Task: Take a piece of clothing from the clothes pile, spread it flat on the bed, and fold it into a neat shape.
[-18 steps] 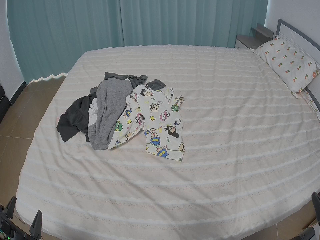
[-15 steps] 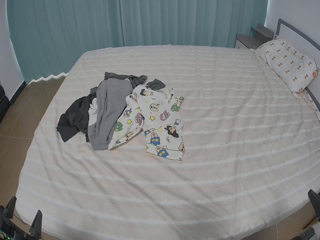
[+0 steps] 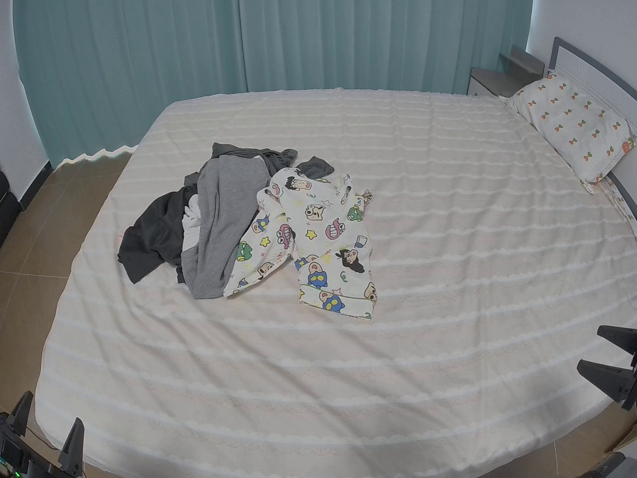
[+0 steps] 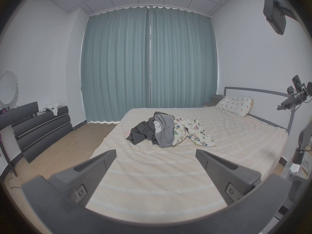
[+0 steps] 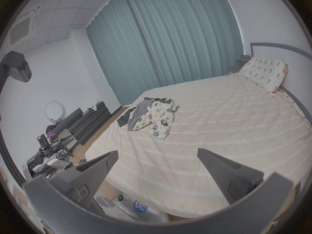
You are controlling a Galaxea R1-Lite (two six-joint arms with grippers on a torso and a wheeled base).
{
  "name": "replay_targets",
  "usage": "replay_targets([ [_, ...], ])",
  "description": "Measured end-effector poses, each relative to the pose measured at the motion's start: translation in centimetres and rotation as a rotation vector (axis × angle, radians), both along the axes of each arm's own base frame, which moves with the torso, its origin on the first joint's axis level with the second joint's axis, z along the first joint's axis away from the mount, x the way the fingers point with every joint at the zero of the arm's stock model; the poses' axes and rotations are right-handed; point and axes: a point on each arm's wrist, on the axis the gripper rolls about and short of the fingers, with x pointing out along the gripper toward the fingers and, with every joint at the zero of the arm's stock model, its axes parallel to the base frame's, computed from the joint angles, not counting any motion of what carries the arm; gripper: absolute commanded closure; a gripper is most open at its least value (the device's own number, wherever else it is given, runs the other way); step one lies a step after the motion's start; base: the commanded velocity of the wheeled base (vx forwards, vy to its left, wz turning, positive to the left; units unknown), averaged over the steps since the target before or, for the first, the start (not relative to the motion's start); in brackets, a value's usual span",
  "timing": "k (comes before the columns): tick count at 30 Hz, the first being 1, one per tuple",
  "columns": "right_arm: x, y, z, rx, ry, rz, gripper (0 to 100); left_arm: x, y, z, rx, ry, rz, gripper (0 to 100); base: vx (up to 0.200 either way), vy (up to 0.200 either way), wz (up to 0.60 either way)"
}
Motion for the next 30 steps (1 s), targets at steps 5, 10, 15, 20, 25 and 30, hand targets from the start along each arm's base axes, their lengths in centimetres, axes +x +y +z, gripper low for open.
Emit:
replay_targets([
  [5,1.0,0.3,0.5,0.031,0.036,0.028,0,0.0,0.0,0.0,0.0,0.0,-0.001,0,0.0,0.0,0.0],
  [10,2.7,1.0,1.2,0.082,0.108,0.072,0,0.0,0.0,0.0,0.0,0.0,-0.001,0,0.0,0.0,0.0],
  [15,5.6,2.0,1.2,0.104,0.198,0.104,0,0.0,0.0,0.0,0.0,0.0,-0.001,0,0.0,0.0,0.0],
  [20,9.6,3.3,0.3,0.121,0.29,0.099,0,0.0,0.0,0.0,0.0,0.0,-0.002,0,0.0,0.0,0.0],
  [25,14.4,5.2,-1.5,0.164,0.382,0.056,0,0.0,0.0,0.0,0.0,0.0,-0.001,0,0.0,0.0,0.0],
  [30,18.5,7.1,-3.8,0.182,0.448,0.016,0,0.0,0.0,0.0,0.0,0.0,0.0,0,0.0,0.0,0.0],
])
